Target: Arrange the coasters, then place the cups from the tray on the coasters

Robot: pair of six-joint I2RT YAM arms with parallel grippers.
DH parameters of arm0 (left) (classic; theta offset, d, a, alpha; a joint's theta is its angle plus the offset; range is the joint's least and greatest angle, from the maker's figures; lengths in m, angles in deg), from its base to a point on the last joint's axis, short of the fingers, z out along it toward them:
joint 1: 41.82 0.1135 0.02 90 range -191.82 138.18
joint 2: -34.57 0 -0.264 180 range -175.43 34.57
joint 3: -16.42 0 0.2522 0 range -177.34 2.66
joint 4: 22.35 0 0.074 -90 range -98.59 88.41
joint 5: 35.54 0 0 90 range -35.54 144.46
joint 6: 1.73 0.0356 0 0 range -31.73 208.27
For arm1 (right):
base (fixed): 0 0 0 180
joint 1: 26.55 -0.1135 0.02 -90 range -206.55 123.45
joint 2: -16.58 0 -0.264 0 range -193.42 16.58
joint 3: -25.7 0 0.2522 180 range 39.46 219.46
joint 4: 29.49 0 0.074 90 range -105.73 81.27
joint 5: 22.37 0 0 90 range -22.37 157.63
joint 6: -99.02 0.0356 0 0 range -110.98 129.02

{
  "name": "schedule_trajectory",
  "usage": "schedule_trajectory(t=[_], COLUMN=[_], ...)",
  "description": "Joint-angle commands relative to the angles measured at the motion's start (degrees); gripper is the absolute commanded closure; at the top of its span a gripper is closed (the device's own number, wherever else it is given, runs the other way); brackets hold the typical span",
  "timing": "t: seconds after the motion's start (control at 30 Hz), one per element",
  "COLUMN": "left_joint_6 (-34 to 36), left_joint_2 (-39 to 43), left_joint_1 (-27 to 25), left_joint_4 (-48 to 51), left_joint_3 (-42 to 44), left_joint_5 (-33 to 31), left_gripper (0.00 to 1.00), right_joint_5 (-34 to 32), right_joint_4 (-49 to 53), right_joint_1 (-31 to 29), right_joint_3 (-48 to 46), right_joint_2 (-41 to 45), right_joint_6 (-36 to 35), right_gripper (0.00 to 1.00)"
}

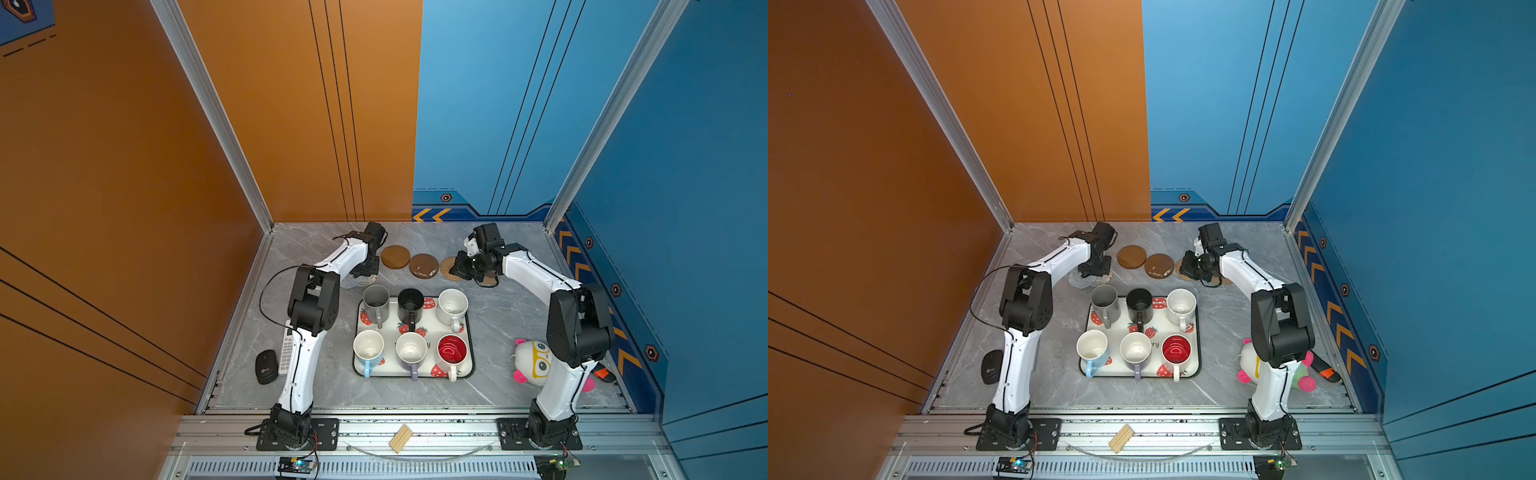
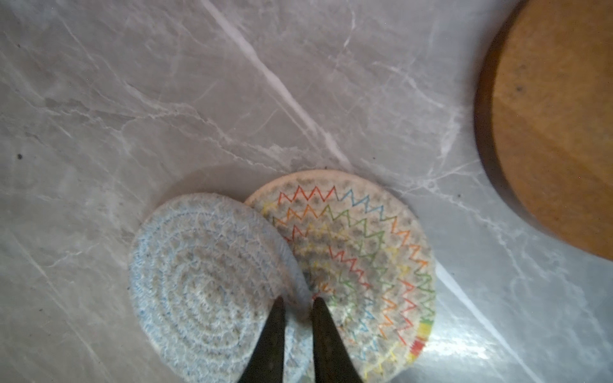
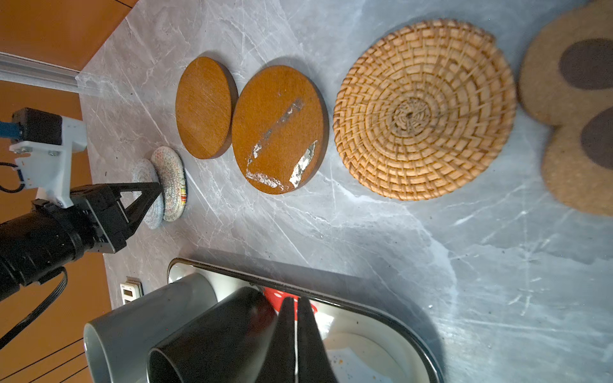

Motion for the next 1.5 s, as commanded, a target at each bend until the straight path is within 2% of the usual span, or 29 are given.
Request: schedule_trajectory(t=[0.0, 0.17, 0.4, 1.17, 1.47], left_joint_6=[0.84, 1.28, 1.29, 2.78, 1.74], left_joint_2=[0.64, 0.98, 1.69, 9.60, 10.68], left_joint_1=[-0.15, -0.09, -0.05, 0.82, 2.55], left_joint_4=[1.49, 1.58, 1.49, 1.48, 1.36], left_joint_3=[0.30, 0.75, 1.12, 5.36, 9.07], left_joint_5=[-2.31, -3.06, -3.32, -9.81, -9.14], left_gripper=[0.85, 0.89, 1.00, 1.00, 1.00], right_joint_5=[-0.92, -0.66, 0.55, 1.37, 3.53], right_joint_4=[-0.17, -0.83, -1.33, -1.40, -2.92], right_joint_1=[-0.01, -0.13, -1.43, -4.86, -5.66], right_joint_3=[-1.03, -0.93, 1.87, 5.49, 6.81], right_joint_2=[1.29, 1.29, -0.32, -2.84, -3.94], right_joint_6=[0.40, 0.74, 1.41, 1.67, 2.23], right_gripper=[1.00, 1.00, 1.00, 1.00, 0.98])
